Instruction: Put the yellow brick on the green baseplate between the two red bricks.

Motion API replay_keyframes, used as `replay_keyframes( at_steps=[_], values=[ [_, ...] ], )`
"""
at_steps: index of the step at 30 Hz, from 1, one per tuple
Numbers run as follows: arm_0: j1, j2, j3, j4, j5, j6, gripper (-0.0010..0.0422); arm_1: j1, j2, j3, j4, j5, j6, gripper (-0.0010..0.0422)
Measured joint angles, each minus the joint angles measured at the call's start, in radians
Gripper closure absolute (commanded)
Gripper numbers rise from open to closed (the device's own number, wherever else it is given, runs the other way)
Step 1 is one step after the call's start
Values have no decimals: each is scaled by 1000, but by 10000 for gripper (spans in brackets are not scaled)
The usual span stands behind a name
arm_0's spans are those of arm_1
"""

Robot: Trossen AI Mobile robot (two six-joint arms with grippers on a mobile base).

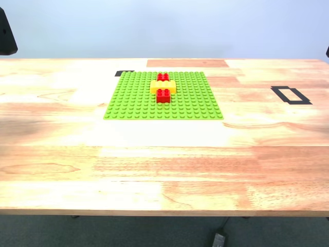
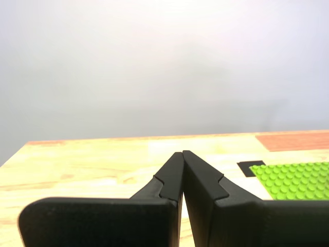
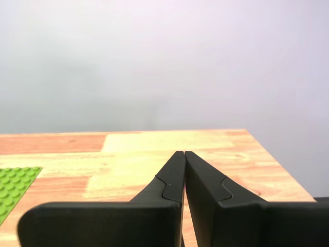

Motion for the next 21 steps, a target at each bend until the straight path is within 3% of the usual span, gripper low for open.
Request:
replay_keyframes(
  at_steps=[21],
  values=[
    [0, 0, 0, -85, 0, -17, 413, 2, 54, 0, -1, -2, -4, 413]
  ],
)
